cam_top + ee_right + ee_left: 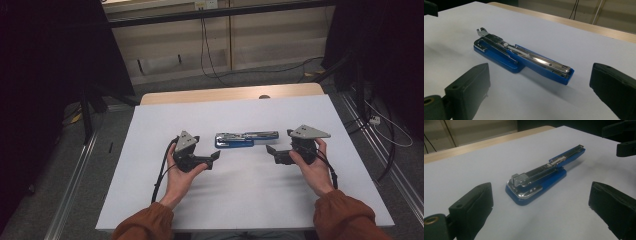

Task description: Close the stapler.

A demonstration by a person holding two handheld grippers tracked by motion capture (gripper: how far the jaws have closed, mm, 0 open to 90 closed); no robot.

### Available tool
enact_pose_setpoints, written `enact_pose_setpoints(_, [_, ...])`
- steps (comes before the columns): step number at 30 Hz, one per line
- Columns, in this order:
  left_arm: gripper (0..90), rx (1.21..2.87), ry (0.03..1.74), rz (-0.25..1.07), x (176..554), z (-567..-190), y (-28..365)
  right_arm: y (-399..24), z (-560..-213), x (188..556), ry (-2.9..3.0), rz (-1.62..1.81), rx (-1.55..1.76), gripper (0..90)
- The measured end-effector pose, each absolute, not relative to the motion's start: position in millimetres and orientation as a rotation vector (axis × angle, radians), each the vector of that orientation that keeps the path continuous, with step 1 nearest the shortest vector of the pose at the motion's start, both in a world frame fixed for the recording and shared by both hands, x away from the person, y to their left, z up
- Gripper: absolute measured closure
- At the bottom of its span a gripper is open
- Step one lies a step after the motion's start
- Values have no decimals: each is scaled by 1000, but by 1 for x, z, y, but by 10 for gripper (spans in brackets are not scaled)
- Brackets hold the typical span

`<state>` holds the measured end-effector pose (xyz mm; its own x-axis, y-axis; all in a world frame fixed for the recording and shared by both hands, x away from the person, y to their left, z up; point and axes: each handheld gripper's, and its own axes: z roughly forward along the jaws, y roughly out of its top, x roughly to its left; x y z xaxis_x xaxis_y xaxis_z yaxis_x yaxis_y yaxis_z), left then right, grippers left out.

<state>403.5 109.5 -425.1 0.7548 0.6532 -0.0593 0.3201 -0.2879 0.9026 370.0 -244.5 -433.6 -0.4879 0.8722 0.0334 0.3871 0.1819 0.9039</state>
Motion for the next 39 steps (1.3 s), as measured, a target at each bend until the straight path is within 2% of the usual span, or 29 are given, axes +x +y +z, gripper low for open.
enact_pose_setpoints(19, [111, 1879, 733, 443, 429, -422, 82, -246, -437, 372, 1964, 1274, 1207, 25])
enact_pose_setpoints(25, [154, 1871, 736, 455, 438, -420, 76, -247, -438, 372, 1968, 1273, 1207, 29])
enact_pose_setpoints(28, [163, 1874, 742, 510, 441, -418, 73, -247, -438, 372, 1962, 1275, 1217, 40])
enact_pose_setpoints(30, [176, 1873, 743, 483, 444, -420, 71, -248, -439, 372, 1957, 1276, 1216, 54])
enact_pose_setpoints(32, [229, 1876, 740, 474, 445, -422, 71, -248, -439, 372, 1954, 1275, 1221, 59])
enact_pose_setpoints(36, [230, 1890, 736, 458, 445, -424, 71, -249, -441, 372, 1963, 1281, 1229, 112])
enact_pose_setpoints(39, [220, 1886, 738, 443, 446, -425, 71, -248, -443, 372, 1971, 1288, 1229, 215])
